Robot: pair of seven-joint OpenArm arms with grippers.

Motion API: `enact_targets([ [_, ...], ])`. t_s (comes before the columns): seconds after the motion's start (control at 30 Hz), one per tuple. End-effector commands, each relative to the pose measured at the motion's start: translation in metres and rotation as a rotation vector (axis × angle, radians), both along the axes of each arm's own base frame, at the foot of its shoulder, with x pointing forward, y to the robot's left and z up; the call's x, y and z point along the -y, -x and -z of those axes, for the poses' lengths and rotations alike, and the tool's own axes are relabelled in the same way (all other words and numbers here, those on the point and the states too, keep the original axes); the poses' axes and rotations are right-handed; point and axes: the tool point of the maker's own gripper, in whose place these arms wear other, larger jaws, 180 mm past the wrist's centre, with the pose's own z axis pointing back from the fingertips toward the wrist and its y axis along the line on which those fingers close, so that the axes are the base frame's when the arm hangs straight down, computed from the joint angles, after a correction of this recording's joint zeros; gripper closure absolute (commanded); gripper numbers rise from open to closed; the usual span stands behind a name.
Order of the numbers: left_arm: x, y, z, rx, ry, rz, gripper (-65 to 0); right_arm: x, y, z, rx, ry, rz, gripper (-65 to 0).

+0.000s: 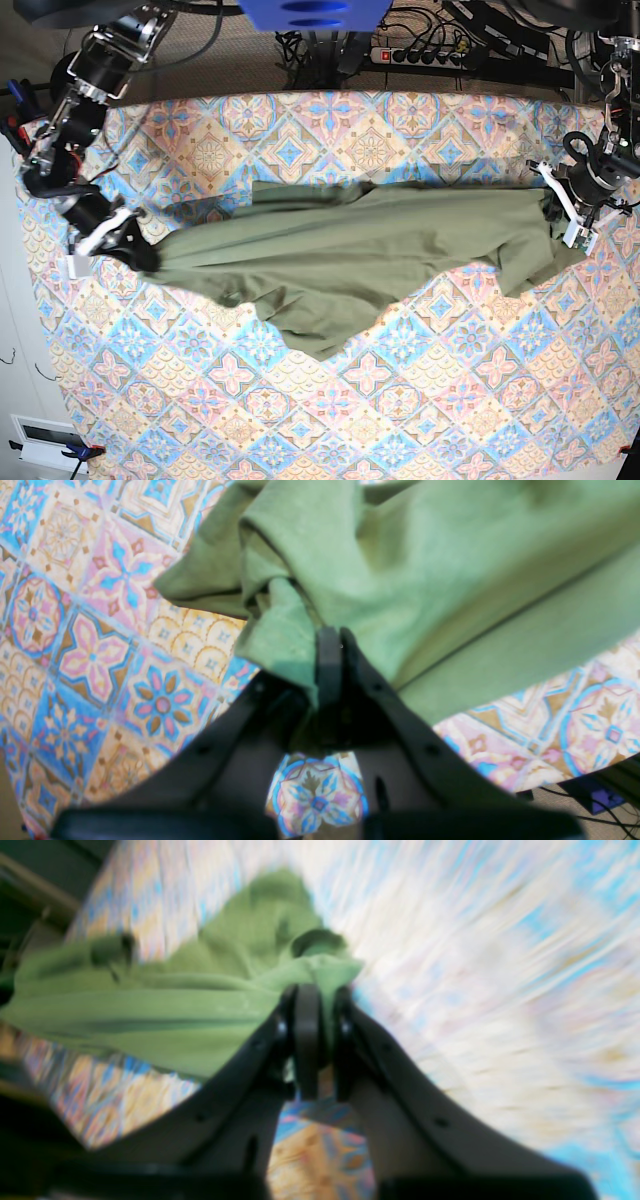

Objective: Layout the t-shirt on the table in an organized manner, then fold the t-shirt properly
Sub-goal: 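Lift and swing the shirt with the right gripper, flinging it open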

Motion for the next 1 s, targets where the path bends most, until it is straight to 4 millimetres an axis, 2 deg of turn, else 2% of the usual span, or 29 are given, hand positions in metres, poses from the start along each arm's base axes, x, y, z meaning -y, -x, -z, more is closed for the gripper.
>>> enact_targets([
  [0.0, -0.004, -0.008, -0.015, 0.044, -0.028, 0.008, -2.6, 0.018, -0.003, -0.018, 0.056, 0.02, 0.035, -2.9],
  [0.1, -0.001, -0.017, -0.029, 0.095, -0.026, 0.014, -2.6, 0.046, -0.003, -0.023, 0.065, 0.025, 0.098, -2.9],
  [0.17, 0.003, -0.025, -0.038, 0.148, 0.001, 0.0, -2.6, 0.055, -0.017, -0.037, 0.105, 0.016, 0.116, -2.9],
  [0.23, -0.003, -0.035, -0.051, 0.205, 0.014, -0.034, -2.6, 0.063, -0.029, -0.043, 0.118, -0.008, 0.132, -2.9],
  [0.33, 0.001, -0.049, -0.066, 0.277, 0.052, -0.058, -2.8, 0.073, -0.054, -0.055, 0.141, -0.06, 0.148, -2.9],
  [0.5, 0.011, -0.08, -0.103, 0.422, 0.12, -0.077, -2.9, 0.063, -0.109, -0.087, 0.18, -0.121, 0.09, -2.9],
  [0.6, 0.02, -0.099, -0.129, 0.484, 0.179, -0.099, -2.9, 0.047, -0.148, -0.12, 0.227, -0.177, 0.045, -2.9],
  [0.7, 0.024, -0.111, -0.146, 0.501, 0.209, -0.112, -2.7, 0.041, -0.17, -0.155, 0.278, -0.207, 0.024, -2.9],
  [0.8, 0.026, -0.116, -0.152, 0.51, 0.211, -0.127, -2.7, 0.042, -0.185, -0.196, 0.346, -0.235, 0.018, -2.9],
  [0.87, 0.029, -0.117, -0.15, 0.514, 0.219, -0.132, -2.7, 0.054, -0.186, -0.22, 0.386, -0.215, 0.028, -2.9],
  [0.97, 0.033, -0.114, -0.144, 0.499, 0.229, -0.125, -2.7, 0.078, -0.173, -0.231, 0.391, -0.146, 0.047, -2.9],
])
